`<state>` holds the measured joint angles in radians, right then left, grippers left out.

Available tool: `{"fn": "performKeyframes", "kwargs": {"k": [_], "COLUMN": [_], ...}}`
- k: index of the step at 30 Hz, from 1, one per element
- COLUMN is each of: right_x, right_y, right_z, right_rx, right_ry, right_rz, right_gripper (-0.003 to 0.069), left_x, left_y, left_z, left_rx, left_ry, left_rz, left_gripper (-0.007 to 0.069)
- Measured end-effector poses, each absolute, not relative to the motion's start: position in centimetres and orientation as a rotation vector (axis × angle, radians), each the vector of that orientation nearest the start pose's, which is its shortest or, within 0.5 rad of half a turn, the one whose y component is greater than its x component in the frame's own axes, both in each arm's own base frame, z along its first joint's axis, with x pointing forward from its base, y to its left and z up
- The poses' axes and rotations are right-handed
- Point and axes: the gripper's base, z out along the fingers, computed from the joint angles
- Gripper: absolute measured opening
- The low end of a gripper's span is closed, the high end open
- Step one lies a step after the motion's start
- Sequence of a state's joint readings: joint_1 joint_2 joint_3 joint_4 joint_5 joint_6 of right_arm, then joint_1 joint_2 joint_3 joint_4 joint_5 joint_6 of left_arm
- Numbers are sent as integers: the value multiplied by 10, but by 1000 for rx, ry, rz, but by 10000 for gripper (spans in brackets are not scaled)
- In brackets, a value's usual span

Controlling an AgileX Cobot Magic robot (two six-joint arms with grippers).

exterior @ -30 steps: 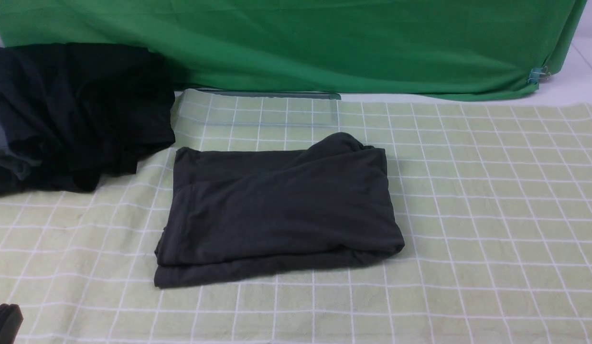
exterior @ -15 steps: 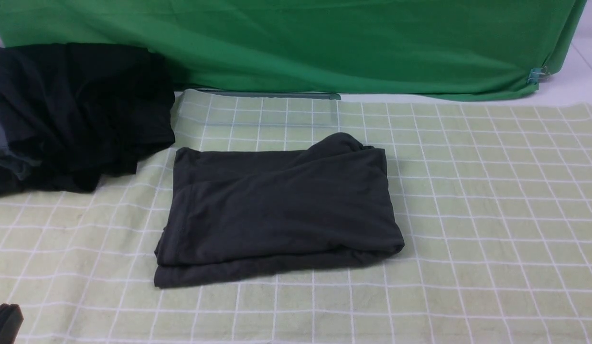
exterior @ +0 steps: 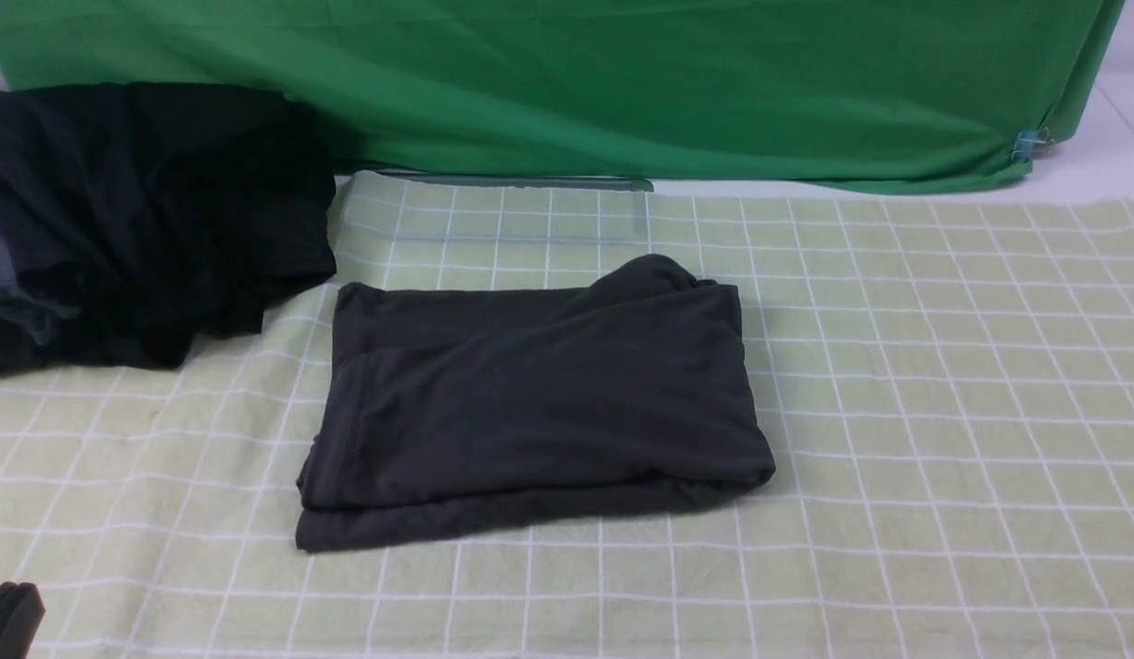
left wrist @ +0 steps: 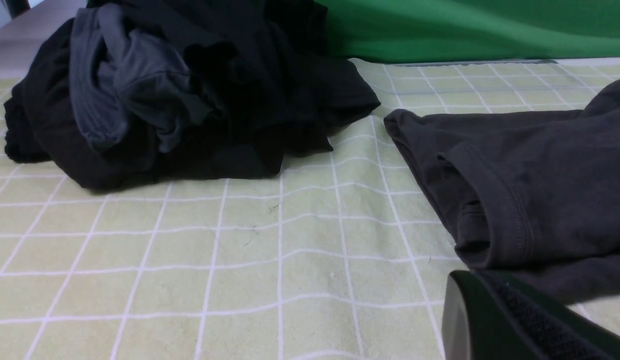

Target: Fold a long-sleeved shirt over a green coffee tablecloth.

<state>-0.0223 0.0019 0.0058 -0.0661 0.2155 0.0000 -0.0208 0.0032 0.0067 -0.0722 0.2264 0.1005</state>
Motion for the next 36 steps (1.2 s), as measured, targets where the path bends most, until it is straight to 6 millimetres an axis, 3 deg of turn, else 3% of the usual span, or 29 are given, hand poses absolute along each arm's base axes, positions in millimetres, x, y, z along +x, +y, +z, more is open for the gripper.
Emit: {"fn": "performKeyframes", "kwargs": {"k": [36], "right_x": [56], "right_y": [-3], "right_z": [191], "right_rx": [-10], "right_ry": [1714], "right_rz": [-67], "right_gripper": [243], "left_x": [56], "left_y": [-3], "left_z": [190], "left_rx": [56], "left_ry": [1718], "left_rz": [-7], "left_gripper": [1]}}
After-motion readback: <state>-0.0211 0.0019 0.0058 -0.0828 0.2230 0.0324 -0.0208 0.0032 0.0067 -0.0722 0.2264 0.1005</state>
